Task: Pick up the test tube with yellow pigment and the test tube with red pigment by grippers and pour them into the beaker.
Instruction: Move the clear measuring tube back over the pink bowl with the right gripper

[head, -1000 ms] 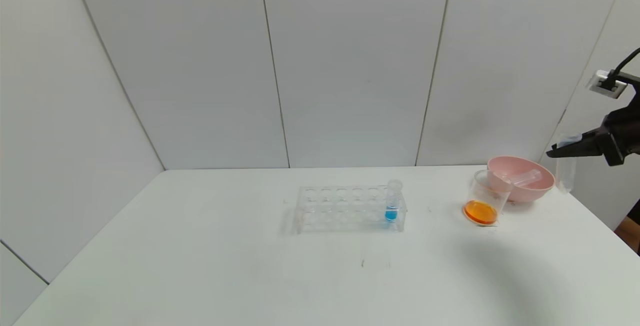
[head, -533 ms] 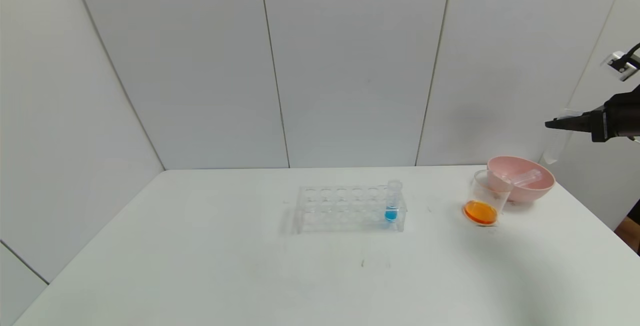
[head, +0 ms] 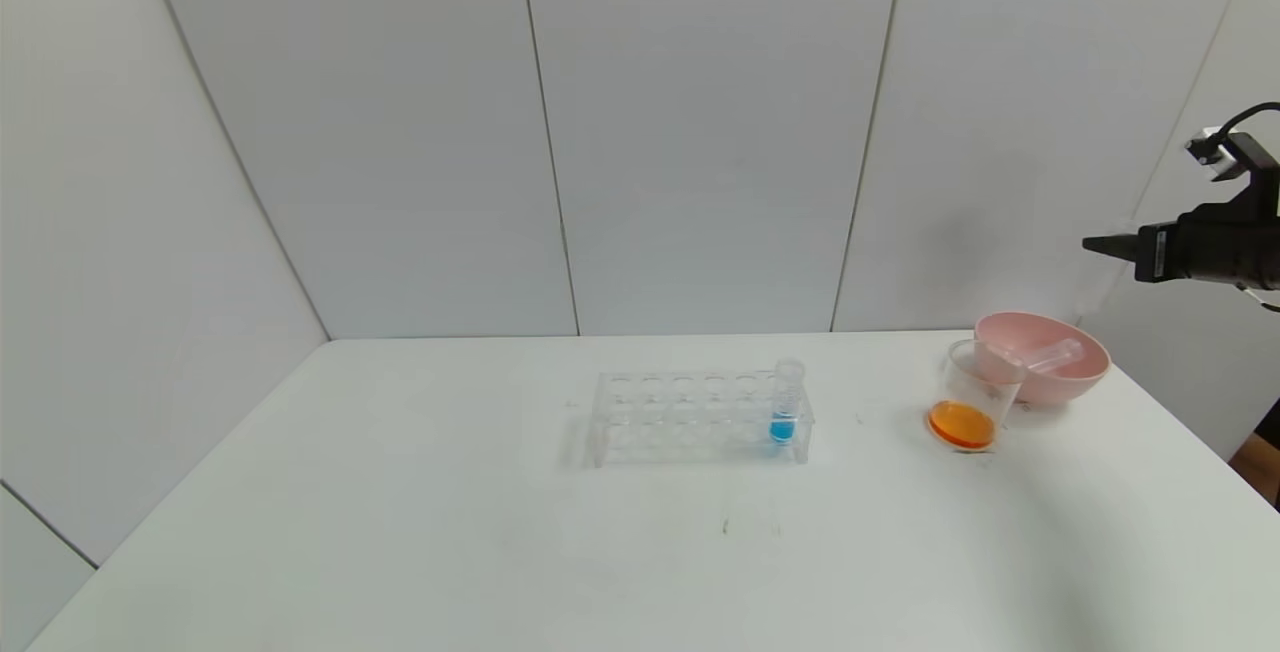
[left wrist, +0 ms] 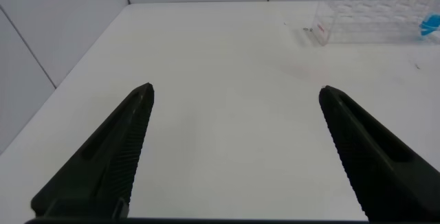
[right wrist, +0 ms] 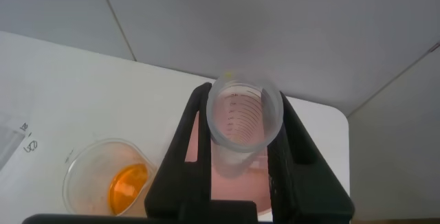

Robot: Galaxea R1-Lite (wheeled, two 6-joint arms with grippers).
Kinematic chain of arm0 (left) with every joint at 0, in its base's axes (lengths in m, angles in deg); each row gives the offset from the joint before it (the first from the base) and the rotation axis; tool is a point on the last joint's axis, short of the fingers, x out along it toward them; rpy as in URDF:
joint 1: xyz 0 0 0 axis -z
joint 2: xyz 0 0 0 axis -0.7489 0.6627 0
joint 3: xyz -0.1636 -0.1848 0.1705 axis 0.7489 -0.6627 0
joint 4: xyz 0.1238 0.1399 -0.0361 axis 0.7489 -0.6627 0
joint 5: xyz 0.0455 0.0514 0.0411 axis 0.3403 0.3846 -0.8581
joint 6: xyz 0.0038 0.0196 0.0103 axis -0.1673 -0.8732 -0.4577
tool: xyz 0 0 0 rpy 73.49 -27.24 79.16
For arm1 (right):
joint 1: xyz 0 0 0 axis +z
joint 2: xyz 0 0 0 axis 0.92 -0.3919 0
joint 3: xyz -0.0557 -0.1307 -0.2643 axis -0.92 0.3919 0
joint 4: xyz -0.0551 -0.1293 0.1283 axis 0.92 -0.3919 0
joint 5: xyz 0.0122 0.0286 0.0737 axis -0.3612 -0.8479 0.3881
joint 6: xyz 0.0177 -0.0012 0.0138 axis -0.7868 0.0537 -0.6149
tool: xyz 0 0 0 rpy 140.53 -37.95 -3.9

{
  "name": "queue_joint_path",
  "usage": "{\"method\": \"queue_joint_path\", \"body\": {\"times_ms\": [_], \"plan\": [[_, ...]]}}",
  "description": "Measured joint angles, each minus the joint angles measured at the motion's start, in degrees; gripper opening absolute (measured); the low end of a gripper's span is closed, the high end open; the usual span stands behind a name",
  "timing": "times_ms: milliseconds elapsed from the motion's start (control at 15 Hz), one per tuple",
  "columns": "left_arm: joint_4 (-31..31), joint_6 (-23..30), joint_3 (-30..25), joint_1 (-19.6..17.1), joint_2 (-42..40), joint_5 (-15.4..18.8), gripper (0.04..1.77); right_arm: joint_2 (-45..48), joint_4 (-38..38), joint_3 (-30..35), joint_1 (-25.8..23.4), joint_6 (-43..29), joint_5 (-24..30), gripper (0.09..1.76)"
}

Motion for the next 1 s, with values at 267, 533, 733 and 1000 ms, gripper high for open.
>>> {"method": "queue_joint_path", "body": {"times_ms": [267, 533, 733, 1000], "plan": [[0.00, -0.02, 0.00, 0.00, 0.00, 0.00, 1.72, -3.95, 10.26, 0.88, 1.66, -4.96, -8.48, 0.52], [0.00, -0.02, 0.00, 0.00, 0.00, 0.00, 1.72, -7.44, 15.77, 2.86, 2.21, -5.16, -9.97, 0.52], [0.00, 0.00, 0.00, 0.00, 0.00, 0.00, 1.72, -9.18, 20.32, 4.08, 2.76, -5.01, -12.41, 0.52], [-0.02, -0.02, 0.00, 0.00, 0.00, 0.00, 1.72, -10.78, 22.83, 5.64, 3.66, -5.01, -13.06, 0.52]]}}
